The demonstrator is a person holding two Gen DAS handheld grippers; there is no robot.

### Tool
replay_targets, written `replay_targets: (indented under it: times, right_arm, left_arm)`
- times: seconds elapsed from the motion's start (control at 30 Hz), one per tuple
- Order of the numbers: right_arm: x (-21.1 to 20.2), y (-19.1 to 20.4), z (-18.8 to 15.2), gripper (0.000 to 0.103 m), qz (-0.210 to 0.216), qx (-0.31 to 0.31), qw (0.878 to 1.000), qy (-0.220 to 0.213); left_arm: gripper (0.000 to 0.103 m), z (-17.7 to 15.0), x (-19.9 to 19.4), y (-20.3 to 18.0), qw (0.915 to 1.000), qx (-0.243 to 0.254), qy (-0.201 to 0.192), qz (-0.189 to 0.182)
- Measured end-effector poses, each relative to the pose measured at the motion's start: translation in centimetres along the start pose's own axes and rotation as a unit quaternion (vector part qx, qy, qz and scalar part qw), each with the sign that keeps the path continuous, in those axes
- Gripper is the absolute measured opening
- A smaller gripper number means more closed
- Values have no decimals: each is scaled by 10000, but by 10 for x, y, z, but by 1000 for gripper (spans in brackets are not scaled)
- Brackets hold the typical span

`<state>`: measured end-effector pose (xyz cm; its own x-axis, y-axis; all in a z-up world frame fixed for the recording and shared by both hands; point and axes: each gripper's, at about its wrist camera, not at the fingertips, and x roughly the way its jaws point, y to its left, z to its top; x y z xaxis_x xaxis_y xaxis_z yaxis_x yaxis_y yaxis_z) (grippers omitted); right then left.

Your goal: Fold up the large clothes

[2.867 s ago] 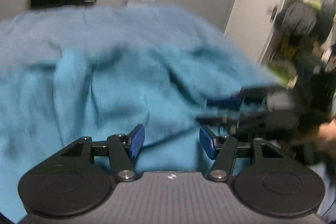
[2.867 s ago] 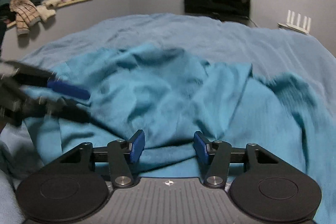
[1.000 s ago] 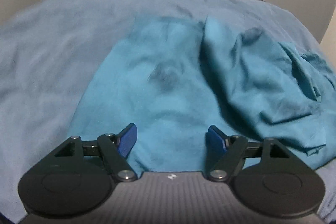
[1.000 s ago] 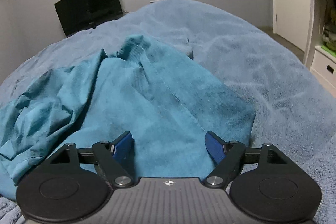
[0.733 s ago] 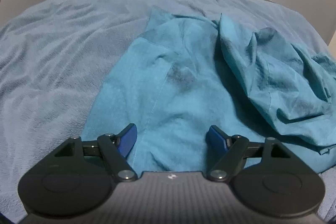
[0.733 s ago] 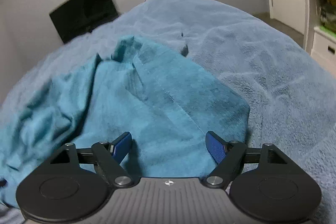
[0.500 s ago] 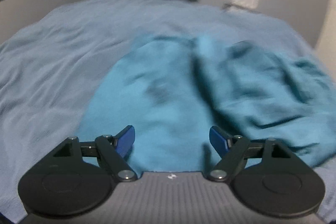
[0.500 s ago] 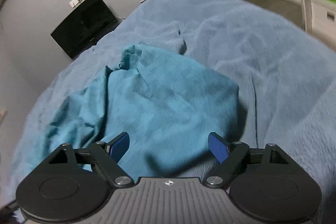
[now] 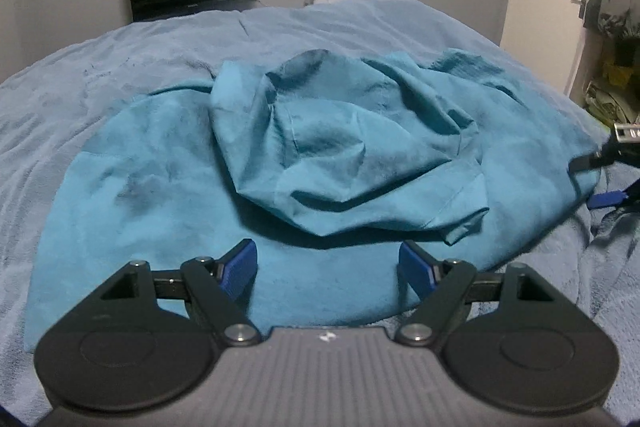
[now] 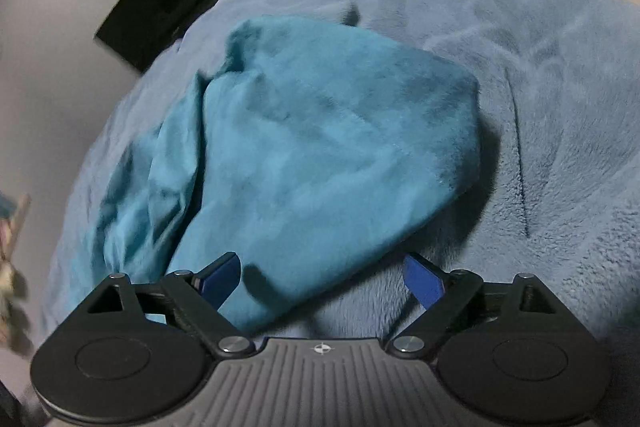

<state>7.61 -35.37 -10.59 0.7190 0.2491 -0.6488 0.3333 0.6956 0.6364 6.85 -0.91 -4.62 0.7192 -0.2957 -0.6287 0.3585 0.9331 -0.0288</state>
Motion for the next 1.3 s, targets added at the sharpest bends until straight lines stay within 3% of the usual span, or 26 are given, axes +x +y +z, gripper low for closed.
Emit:
replay_targets:
  times: [0.07,0.2,0.27,0.43,0.5,0.6,0.67,0.73,0.77,0.93,1.0,1.03,1.17,1.3]
  right_arm:
    - [-4,-10,2,82,250,343,9985,-335]
    - [-16,-24,2,82,1122,956,9845,-948]
    - [-14,-32,2,84,1280,1293,9777,-1044]
    - [23,-26,3,86,859,1274,9868,-504]
    - [18,-20,2,82,946,1326,9834,-806]
    - [4,-1,0,83,1182,829,9817,-1244]
    - [11,-4,4,83,1176,934,9819,-1151]
    - [32,-20,9,75,990,1505,9813,-672]
    - [38,-26,11,74,1026,1645,9790,-628]
    - [25,-8,16,56,1441,1228,9739,-1250]
    - [26,-3,21,57,1457,1064,9752,-1282]
    - [31,-4,25,62,1417,1135,9758,-1220]
    - [46,-13,32,62,1424,1537,9714,-1118]
    - [33,11,32,43,1504,810,9762,-1334]
  left_arm:
    - [77,0,2,3,10000,-51,13,-16]
    - [77,1,1,11,9995,-277,-93,-87]
    - [77,1,-1,13,9989,-432,-173,-88]
    - [77,10,-5,11,9965,-743,-327,-202]
    - [77,18,-6,7,9958,-794,-382,-266]
    - [78,30,-2,-7,9959,-665,-475,-383]
    - [78,39,5,-20,9971,-460,-475,-375]
    - [78,48,14,-32,9979,-327,-454,-337]
    - [78,52,19,-37,9981,-297,-439,-322]
    - [78,62,44,-49,9990,-235,-356,-132]
    - [78,59,55,-51,9995,-204,-193,-111]
    - [78,56,60,-53,9998,-162,-99,-80]
    - [77,39,70,-52,9996,-236,130,-50]
    - [76,26,74,-51,9995,-215,205,-75]
